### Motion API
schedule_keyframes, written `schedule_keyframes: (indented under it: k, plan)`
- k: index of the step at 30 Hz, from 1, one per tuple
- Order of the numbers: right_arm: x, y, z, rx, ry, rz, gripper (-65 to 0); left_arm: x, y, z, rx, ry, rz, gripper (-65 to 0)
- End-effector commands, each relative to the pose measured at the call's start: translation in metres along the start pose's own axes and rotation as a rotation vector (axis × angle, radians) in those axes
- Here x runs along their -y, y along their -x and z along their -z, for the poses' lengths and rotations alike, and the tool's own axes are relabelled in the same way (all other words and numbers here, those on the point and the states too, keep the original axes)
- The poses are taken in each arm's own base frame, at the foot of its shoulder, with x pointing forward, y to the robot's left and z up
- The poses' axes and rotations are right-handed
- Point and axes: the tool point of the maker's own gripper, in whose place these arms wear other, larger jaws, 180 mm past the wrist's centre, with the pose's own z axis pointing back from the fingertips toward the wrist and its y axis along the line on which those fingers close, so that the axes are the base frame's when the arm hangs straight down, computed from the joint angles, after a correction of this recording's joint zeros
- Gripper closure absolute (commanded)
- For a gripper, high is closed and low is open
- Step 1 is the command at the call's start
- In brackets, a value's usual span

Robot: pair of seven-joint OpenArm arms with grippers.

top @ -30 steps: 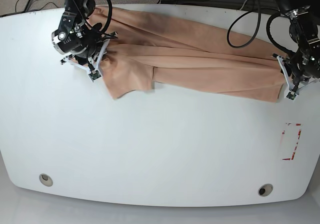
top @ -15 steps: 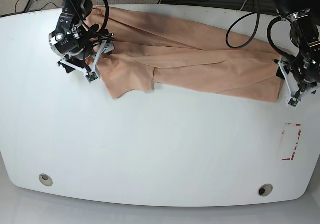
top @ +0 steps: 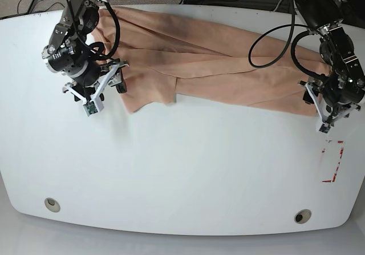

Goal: Layout the t-shirt on the table in an organized manner, then fold the t-shirt properly
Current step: 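Lower the stretched shirt onto the table with both grippers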

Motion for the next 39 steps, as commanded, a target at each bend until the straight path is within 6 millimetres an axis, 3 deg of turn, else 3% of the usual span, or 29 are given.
schedule_keyframes:
  k: [1,5,10,15,20,27,35,39]
  plan:
    - [-0.005,0.005,0.007,-0.011,-0.014,0.025,-29.3,-0.001,0.009,0.015,-0.028,0.019,-0.019,-37.2]
    - [-0.006,0.030,0.015,-0.084,-0.023,0.050,-16.8,0.013,0.029,0.038,-0.048,0.083,-0.048,-37.2]
    - [-0.009,0.060,0.016,-0.152,-0.032,0.069,-7.6,0.015,0.052,0.049,-0.088,0.109,-0.065,-37.1]
    - [-0.002,0.080,0.012,-0.217,-0.008,0.051,-9.7,0.011,0.067,0.051,-0.115,0.107,-0.062,-37.1]
    - [0.003,0.105,0.022,-0.308,-0.016,0.046,-10.5,0.013,0.074,0.051,-0.126,0.110,-0.061,-37.1]
    - [0.014,0.099,0.057,-0.273,-0.067,0.011,-10.1,0.014,0.073,0.051,-0.129,0.112,-0.062,-37.1]
    - [0.052,0.067,0.091,-0.199,-0.075,0.035,-10.1,0.042,0.060,0.059,-0.096,0.168,-0.086,-37.1]
    - [0.070,0.046,0.097,-0.165,-0.063,0.024,-10.1,0.039,0.049,0.058,-0.070,0.164,-0.088,-37.1]
